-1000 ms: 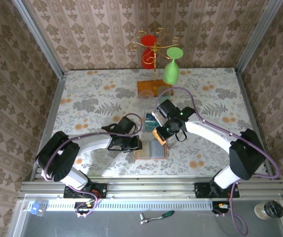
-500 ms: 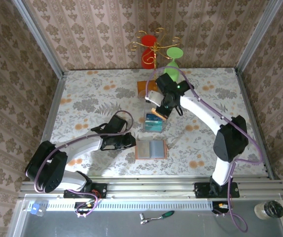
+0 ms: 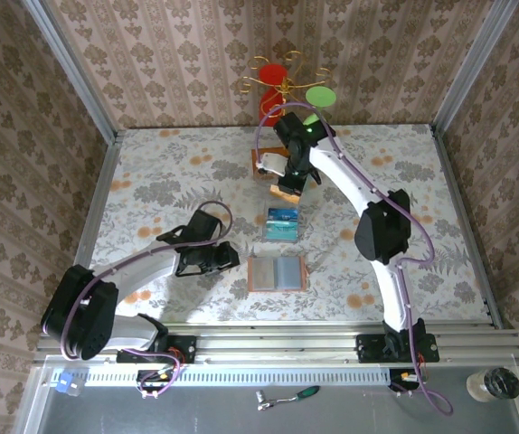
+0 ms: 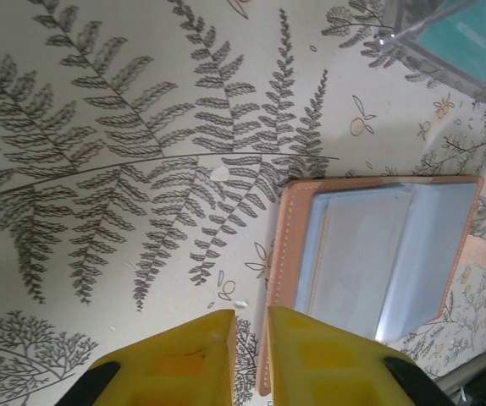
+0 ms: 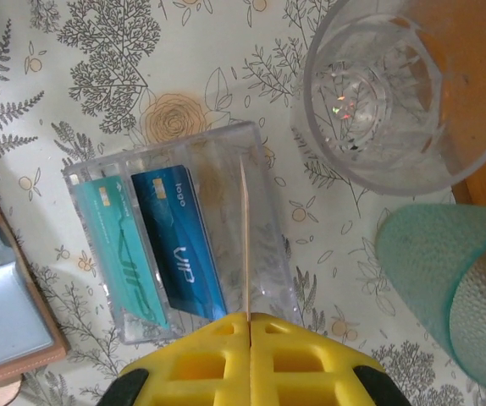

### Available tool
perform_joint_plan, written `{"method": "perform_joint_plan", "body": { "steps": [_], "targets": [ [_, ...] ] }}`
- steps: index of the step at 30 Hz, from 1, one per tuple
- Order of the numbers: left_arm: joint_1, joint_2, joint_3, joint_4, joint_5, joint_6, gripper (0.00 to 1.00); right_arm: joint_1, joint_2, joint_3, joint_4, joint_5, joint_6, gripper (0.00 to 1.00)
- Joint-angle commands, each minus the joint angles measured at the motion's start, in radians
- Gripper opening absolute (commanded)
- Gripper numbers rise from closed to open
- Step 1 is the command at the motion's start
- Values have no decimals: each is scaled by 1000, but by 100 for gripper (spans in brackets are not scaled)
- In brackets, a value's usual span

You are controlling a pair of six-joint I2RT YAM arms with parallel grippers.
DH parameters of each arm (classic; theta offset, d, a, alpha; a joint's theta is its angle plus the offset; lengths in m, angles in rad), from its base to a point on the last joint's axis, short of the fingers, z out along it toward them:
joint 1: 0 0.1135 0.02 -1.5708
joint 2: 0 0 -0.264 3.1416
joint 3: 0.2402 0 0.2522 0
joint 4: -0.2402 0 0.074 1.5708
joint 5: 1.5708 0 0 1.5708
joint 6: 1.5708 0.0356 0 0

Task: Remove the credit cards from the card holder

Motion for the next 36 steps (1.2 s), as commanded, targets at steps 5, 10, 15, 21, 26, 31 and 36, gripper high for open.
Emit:
{"method": "perform_joint_plan", "body": {
  "steps": [5,10,15,21,26,31,36],
  "targets": [
    [29,-27,-14,-52,16,34,18,-4,113,128,-144,-33,-86,0],
    [38,-27,-17,-56,21,35,18,-5,149,133,-151,-45,-107,0],
    [43,-27,-19,-56,21,34,18,-6,166,132,-142,-48,-105,6],
    [46,-26,-20,-54,21,34,19,-10,134,98,9,92,-41,24],
    [47,-27,-20,-52,24,33,19,-10,84,57,72,80,-27,23],
    [46,-22,-23,-43,27,31,19,-9,74,34,101,89,-13,18],
    [47,-25,-24,-45,27,29,19,-6,74,-1,130,92,-10,11]
  ]
}}
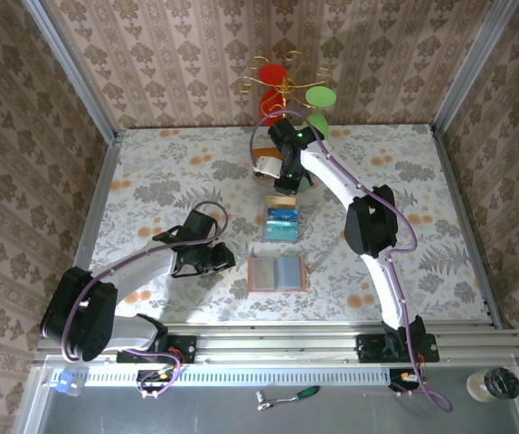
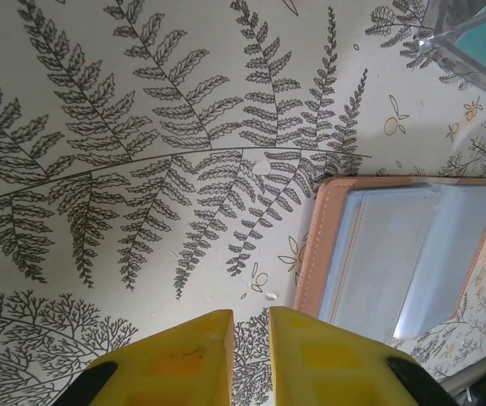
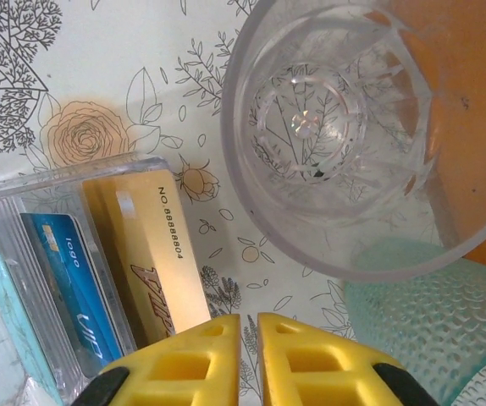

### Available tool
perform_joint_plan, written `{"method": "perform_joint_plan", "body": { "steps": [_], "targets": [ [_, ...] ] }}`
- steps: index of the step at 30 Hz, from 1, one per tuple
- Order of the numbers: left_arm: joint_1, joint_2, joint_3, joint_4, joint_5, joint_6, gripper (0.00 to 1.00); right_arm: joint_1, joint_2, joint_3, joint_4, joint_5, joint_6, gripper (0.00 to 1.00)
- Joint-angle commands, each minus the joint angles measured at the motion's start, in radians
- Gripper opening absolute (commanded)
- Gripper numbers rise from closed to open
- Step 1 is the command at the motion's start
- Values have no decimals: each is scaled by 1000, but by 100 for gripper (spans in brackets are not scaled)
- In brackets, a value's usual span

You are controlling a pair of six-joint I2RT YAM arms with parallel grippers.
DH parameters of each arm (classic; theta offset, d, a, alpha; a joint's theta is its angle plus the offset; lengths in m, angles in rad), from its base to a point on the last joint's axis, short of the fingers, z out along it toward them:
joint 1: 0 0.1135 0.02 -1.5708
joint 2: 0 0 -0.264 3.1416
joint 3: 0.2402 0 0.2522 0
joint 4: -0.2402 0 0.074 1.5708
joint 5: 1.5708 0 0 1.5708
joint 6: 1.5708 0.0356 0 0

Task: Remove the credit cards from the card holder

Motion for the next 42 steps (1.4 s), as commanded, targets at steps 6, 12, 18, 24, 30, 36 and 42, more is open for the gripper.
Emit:
{"method": "perform_joint_plan", "body": {
  "steps": [6,12,18,24,30,36,42],
  "targets": [
    [9,-17,-18,-9,17,10,19,6,-36,-89,65,20,15,10],
    [10,-22,-25,6,24,1,19,15,-50,-134,79,24,21,13],
    [9,-27,-22,12,27,0,19,17,-101,-142,95,51,27,15],
    [-1,-18,-24,37,30,-6,19,23,-176,-187,146,65,103,20],
    [-27,8,-19,79,35,-17,19,51,-309,-372,258,42,260,21],
    [-71,68,4,121,35,-25,16,84,-441,-586,358,-20,508,22],
    [-106,143,27,162,40,-31,11,108,-555,-795,483,-117,802,22]
  ]
}}
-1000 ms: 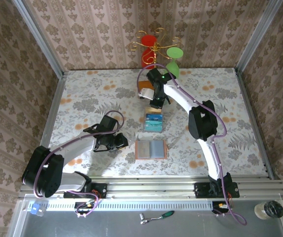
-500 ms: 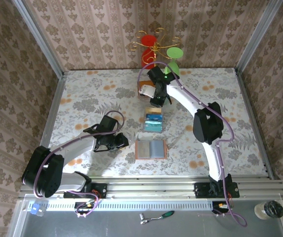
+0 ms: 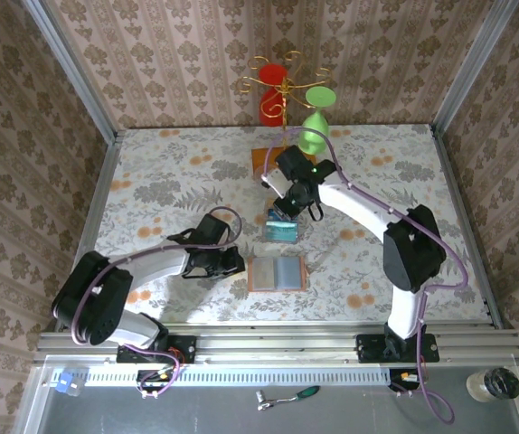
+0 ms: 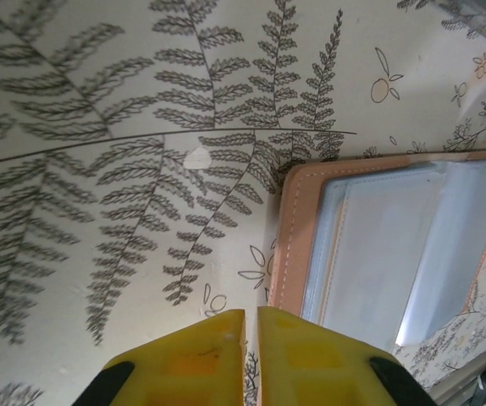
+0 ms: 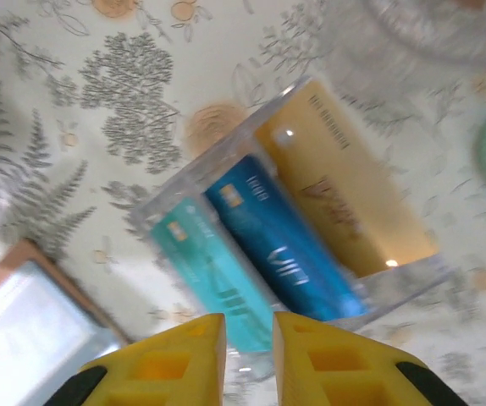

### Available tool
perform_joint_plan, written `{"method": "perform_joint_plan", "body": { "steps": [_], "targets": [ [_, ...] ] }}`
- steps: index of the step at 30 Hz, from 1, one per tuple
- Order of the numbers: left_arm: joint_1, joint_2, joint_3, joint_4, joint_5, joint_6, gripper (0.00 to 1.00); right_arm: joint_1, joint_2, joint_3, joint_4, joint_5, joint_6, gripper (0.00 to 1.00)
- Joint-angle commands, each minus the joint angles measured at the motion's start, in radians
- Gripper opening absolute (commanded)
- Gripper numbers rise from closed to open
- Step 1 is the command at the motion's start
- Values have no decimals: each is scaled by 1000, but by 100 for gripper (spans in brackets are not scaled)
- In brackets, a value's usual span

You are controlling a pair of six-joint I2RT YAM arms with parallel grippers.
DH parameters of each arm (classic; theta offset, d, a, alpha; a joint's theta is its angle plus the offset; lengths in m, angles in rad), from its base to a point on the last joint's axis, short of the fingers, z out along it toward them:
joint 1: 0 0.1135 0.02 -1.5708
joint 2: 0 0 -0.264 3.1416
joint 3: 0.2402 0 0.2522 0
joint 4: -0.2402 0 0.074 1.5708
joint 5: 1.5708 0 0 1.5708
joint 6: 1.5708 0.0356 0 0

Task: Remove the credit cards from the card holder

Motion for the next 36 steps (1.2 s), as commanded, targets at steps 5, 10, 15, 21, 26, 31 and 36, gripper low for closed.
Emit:
{"method": "perform_joint_plan", "body": {
  "steps": [5,10,15,21,26,31,36],
  "targets": [
    [-34,63,43,62,29,-17,9,19,-119,-208,191,-173,423,22],
    [-42,72,50,60,31,-13,8,37,-150,-302,248,-227,570,22],
    [-50,71,43,63,34,-15,7,56,-186,-382,291,-262,653,22],
    [-60,57,37,59,33,-21,6,76,-223,-457,322,-273,710,23],
    [-70,48,28,51,34,-24,6,96,-235,-505,354,-307,772,23],
    [-78,57,9,59,30,-31,6,119,-224,-534,376,-345,831,23],
    [-76,59,10,22,-7,-16,5,137,-190,-544,386,-378,888,24]
  ]
}}
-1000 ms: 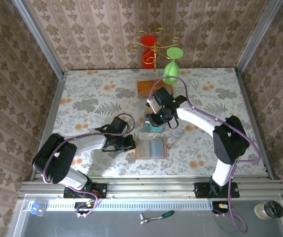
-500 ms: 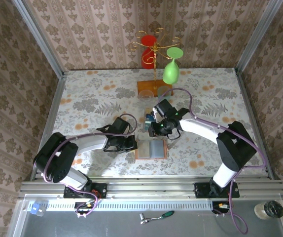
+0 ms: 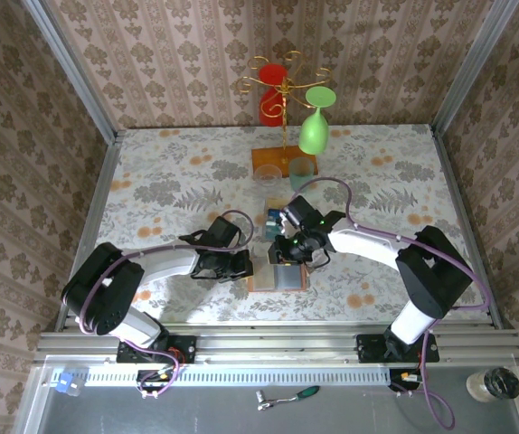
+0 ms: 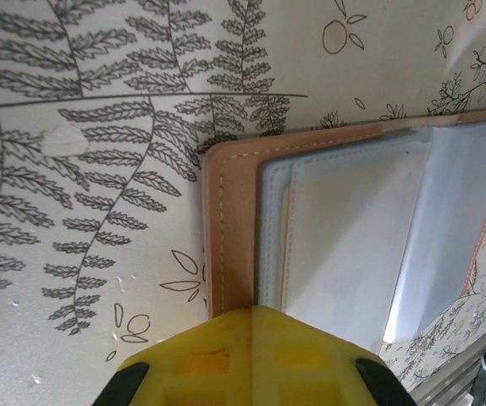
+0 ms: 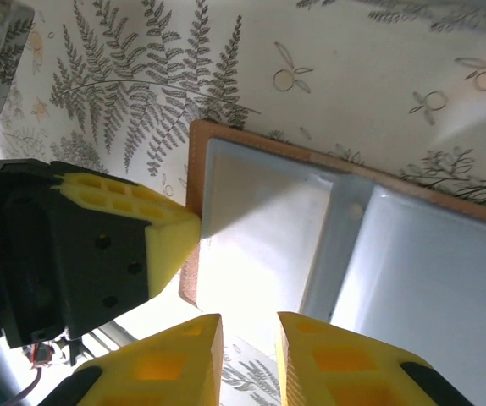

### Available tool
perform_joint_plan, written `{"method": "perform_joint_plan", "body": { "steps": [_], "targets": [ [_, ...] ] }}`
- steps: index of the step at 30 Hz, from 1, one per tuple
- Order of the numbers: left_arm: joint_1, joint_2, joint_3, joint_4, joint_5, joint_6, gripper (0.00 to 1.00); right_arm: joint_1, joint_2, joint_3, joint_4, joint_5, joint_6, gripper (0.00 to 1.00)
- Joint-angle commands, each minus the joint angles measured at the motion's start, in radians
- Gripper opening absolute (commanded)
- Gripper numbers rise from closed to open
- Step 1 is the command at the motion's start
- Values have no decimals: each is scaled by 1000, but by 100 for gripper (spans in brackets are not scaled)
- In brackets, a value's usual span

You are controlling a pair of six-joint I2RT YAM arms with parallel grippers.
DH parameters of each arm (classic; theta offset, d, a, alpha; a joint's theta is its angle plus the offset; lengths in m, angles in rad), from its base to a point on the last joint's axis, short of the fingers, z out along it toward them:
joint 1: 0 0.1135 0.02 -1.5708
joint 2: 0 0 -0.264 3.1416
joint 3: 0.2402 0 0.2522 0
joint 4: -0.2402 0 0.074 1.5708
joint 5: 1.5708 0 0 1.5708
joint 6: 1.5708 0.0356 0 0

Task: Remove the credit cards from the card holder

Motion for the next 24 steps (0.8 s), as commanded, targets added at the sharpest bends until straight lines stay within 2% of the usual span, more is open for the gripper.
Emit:
{"method": "perform_joint_plan", "body": {
  "steps": [1,9,24],
  "targets": [
    [-4,-6,-6,-40,-32,-2,5,21,20,-12,29,-45,66,25],
    [0,-6,-4,-57,-46,10,5,65,56,-22,89,-39,135,31],
    [19,2,7,-70,-42,29,5,88,120,-19,108,22,186,33]
  ]
}}
